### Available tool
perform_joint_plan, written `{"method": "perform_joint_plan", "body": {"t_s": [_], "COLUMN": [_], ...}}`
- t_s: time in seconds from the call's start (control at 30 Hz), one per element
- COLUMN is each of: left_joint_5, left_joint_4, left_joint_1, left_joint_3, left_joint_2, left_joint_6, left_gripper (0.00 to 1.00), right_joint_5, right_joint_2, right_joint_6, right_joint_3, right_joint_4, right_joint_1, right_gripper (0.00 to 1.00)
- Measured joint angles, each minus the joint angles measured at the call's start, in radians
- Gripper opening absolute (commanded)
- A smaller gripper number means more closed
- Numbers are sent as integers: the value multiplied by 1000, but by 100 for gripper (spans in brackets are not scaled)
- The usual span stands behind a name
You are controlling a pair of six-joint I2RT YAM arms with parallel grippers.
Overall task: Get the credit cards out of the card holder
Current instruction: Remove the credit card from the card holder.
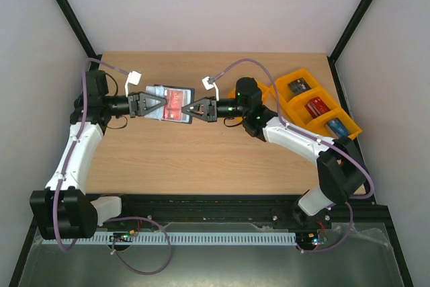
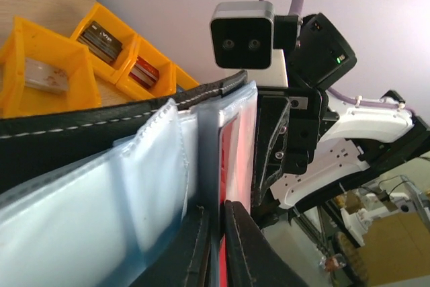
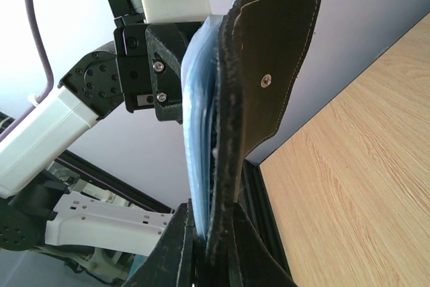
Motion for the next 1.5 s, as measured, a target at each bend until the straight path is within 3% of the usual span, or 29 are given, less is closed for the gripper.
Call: {"method": "perform_joint_plan", "body": {"t_s": [0.17,0.3,0.97,1.3,1.5], "left_joint_5": [-14,-24,46,19,19], "left_joint_4": [-37,-41,-87,-103,-163], "left_joint_1": [-25,-31,3,82,166], "left_joint_3": [6,6,11,13,98], "left_joint_2": [0,0,-1,-9,1], "left_joint_6": [43,52,77,89,107], "left_gripper": [10,2,2,2,2], "right_joint_5": [-11,-12,6,13,56], "right_joint_2": [0,0,-61,-97,-51], "right_joint_6": [2,4,-149,-179,-259], "right_joint_3": [-1,-2,-8,-46,-16], "right_joint_4": [0,0,-135,-173,-341], "right_joint_1": [0,0,-27,-106,-99], "right_gripper": [2,2,2,2,2]}}
